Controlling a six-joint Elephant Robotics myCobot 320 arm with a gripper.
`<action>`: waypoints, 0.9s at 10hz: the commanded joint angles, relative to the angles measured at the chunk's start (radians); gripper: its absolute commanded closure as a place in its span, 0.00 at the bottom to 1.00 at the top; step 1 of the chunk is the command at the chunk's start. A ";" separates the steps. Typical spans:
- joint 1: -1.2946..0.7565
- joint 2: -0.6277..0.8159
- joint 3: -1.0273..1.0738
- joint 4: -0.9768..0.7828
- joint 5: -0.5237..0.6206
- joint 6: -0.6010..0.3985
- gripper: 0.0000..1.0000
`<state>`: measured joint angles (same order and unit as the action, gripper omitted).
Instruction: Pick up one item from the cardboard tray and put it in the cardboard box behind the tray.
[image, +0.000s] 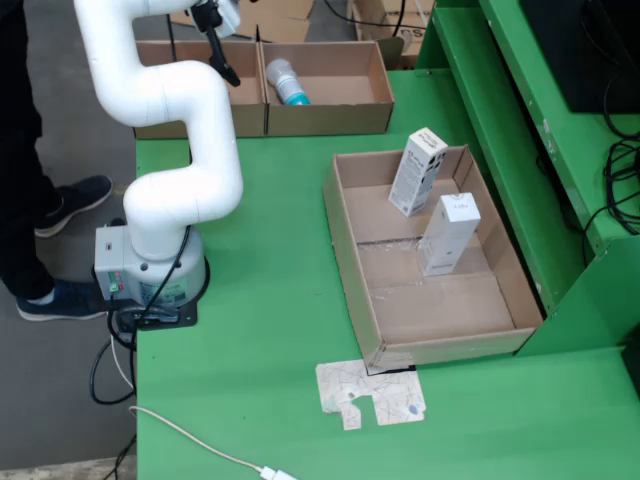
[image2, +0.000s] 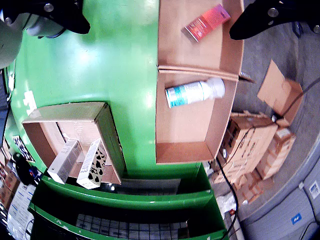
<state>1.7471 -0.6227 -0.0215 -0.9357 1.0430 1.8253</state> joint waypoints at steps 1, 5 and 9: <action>-0.044 0.046 0.021 0.007 -0.001 -0.064 0.00; -0.230 0.036 0.021 0.072 0.060 -0.301 0.00; -0.230 0.036 0.021 0.072 0.060 -0.301 0.00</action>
<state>1.5293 -0.6180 -0.0215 -0.8742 1.1106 1.5401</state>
